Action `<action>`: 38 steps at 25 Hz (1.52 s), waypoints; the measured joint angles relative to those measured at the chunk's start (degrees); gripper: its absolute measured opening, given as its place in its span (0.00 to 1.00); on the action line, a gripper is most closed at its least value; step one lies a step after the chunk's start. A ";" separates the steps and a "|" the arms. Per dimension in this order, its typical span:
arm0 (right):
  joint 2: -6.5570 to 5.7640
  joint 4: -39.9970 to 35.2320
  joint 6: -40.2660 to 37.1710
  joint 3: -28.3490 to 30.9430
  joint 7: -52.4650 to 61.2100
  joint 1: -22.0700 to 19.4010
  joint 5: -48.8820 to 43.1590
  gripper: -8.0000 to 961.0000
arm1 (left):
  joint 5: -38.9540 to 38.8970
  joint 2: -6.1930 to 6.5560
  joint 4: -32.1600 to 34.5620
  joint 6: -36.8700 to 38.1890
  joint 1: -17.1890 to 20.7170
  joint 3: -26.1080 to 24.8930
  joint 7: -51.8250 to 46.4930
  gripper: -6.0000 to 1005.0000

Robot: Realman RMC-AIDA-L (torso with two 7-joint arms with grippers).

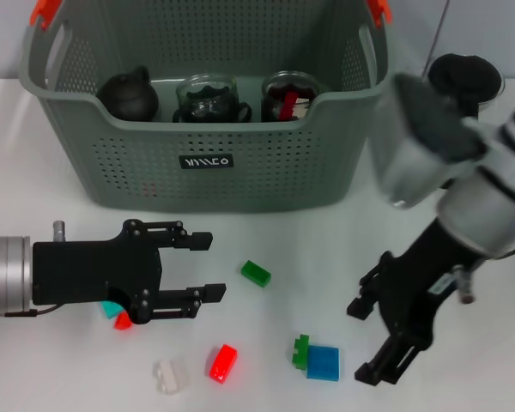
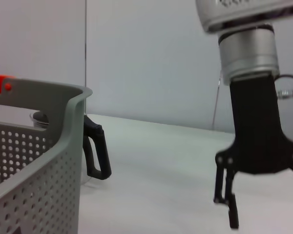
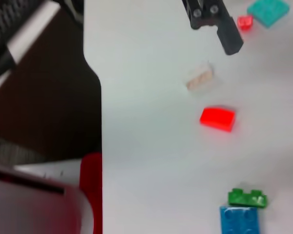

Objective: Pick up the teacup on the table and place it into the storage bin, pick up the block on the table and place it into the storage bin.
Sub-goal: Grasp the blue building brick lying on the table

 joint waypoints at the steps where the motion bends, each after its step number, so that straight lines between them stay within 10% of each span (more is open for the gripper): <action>1: 0.11 0.70 0.89 -2.01 0.61 0.62 0.05 0.94 | -0.02 -0.07 -0.08 -0.03 0.05 0.02 0.18 0.67; 18: 0.57 1.89 19.43 -27.83 8.93 1.77 0.66 0.92 | -0.19 -0.24 -1.55 -0.22 0.32 -0.32 1.02 0.67; 38: 0.69 3.48 26.72 -34.75 10.83 1.65 0.74 0.79 | -0.22 -0.10 -1.54 -0.98 0.35 -0.50 1.19 0.67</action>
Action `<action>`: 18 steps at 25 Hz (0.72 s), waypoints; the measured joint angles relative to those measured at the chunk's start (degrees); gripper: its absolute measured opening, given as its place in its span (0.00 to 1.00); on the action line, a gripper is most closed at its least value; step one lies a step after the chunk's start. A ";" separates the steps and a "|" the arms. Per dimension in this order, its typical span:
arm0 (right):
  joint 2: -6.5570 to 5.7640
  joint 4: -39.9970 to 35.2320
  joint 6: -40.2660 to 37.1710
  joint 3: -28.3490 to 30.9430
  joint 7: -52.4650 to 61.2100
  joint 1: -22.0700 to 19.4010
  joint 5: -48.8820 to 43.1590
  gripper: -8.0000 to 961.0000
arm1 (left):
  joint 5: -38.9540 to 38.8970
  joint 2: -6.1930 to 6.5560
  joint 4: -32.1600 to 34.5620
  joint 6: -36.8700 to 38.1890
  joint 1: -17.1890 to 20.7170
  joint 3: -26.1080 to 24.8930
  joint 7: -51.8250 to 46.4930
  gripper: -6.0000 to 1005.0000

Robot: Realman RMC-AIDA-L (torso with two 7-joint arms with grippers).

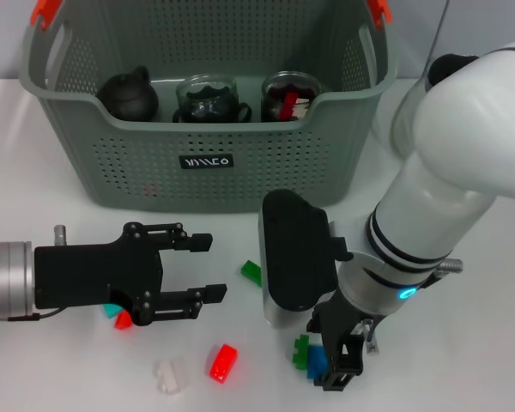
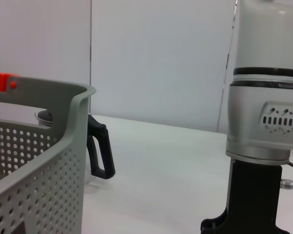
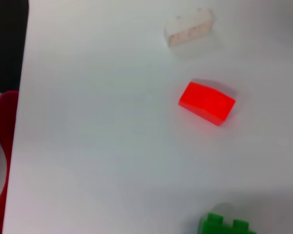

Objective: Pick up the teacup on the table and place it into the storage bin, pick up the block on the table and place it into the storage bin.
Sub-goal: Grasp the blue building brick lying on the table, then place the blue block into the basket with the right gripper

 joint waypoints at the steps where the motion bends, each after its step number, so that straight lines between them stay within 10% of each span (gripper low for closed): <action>1: 0.00 0.02 0.31 -0.37 0.21 0.00 -0.01 0.78 | 0.00 0.02 0.00 -0.01 0.00 0.00 0.00 0.67; 18: -0.66 -5.62 -4.85 3.88 1.51 -1.17 -2.92 0.45 | 0.14 0.16 0.11 -0.21 -0.08 -0.55 -0.01 0.67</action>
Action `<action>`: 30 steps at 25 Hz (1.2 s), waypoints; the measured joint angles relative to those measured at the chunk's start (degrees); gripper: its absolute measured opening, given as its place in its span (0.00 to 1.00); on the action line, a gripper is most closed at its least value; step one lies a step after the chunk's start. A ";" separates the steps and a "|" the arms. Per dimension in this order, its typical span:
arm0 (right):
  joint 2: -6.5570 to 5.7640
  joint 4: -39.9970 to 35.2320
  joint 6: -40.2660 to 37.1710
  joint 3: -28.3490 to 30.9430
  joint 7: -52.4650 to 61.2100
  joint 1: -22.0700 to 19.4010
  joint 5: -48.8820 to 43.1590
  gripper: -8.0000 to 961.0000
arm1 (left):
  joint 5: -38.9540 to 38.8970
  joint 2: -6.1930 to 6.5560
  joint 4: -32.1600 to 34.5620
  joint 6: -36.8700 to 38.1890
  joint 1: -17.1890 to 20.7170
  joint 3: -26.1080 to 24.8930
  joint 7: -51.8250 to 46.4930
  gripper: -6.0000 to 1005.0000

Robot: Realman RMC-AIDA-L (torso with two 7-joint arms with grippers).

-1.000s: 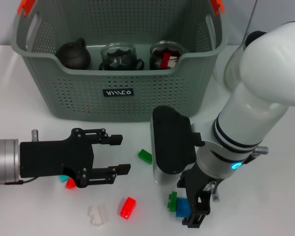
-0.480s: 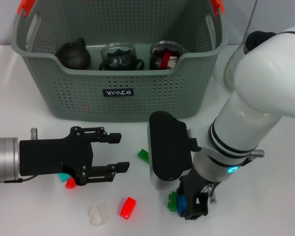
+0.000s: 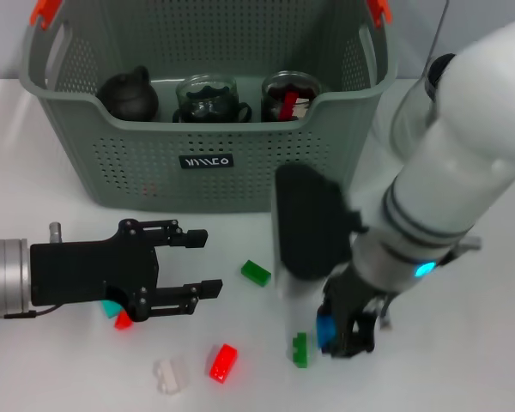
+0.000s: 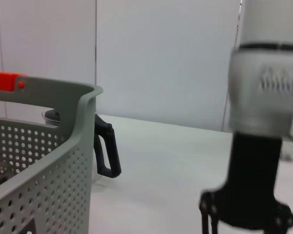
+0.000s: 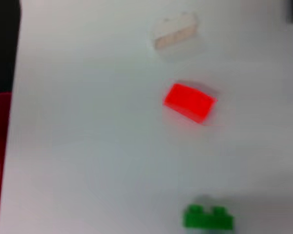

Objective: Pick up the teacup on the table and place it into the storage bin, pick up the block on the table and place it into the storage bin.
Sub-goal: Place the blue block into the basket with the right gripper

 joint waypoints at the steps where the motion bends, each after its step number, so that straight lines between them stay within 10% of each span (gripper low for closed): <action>1: -0.03 -1.74 -1.73 2.28 -0.06 -0.37 -1.09 0.46 | 0.16 0.01 0.04 0.08 0.00 -0.41 -0.02 0.67; 14: 0.07 -24.75 -22.59 36.21 -1.22 7.64 -2.95 0.52 | 0.29 0.26 0.10 0.56 0.02 -1.55 -0.02 0.67; 21: 0.09 -21.97 -6.37 43.88 1.72 12.12 -5.93 0.55 | -0.03 0.26 -0.13 0.34 -0.09 -1.65 0.01 0.67; 30: -0.39 1.51 17.08 42.62 1.10 16.23 -16.33 0.59 | -0.06 0.26 -0.13 0.10 -0.20 -1.64 0.01 0.67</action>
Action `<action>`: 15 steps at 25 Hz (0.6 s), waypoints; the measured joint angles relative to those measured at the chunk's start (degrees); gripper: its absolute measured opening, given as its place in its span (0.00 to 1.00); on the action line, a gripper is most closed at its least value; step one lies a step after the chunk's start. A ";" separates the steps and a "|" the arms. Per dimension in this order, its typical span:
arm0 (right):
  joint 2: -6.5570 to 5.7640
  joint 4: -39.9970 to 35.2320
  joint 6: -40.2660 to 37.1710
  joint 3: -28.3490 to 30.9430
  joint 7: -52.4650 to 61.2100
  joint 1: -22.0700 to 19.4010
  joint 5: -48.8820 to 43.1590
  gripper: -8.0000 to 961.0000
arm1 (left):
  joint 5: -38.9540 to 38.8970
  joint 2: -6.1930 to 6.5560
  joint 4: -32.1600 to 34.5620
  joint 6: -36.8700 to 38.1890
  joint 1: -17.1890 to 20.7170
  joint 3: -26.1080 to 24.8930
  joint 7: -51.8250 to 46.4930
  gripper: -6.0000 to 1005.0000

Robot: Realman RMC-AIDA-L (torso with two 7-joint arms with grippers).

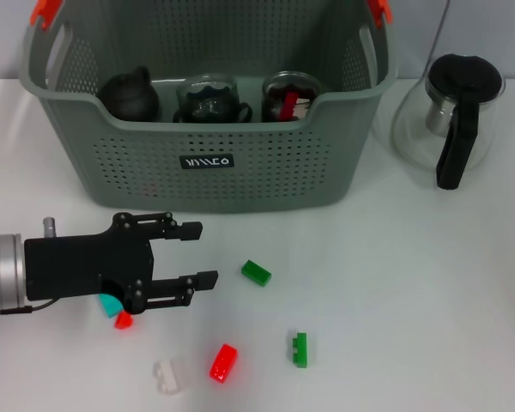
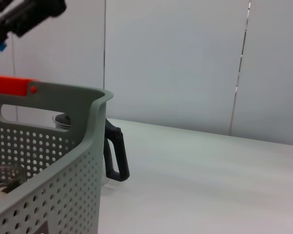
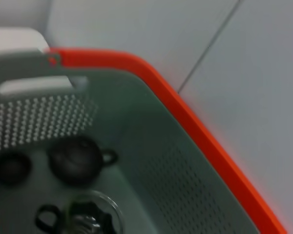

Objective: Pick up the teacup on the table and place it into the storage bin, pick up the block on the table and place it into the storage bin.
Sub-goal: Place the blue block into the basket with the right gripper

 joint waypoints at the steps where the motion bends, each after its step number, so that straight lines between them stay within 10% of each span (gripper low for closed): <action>1: -0.12 1.65 1.09 0.10 -0.47 0.35 -0.24 0.60 | -0.01 0.00 0.00 -0.01 -0.03 -0.01 0.00 0.67; 11: -0.17 2.71 4.45 0.46 -1.11 -0.18 -0.29 0.64 | -0.08 0.00 0.02 -0.11 -0.08 -0.02 -0.05 0.67; 15: -0.36 -4.42 -2.60 2.62 -3.80 -3.44 7.79 0.89 | -0.10 0.07 0.02 -0.12 -0.08 -0.10 -0.15 0.67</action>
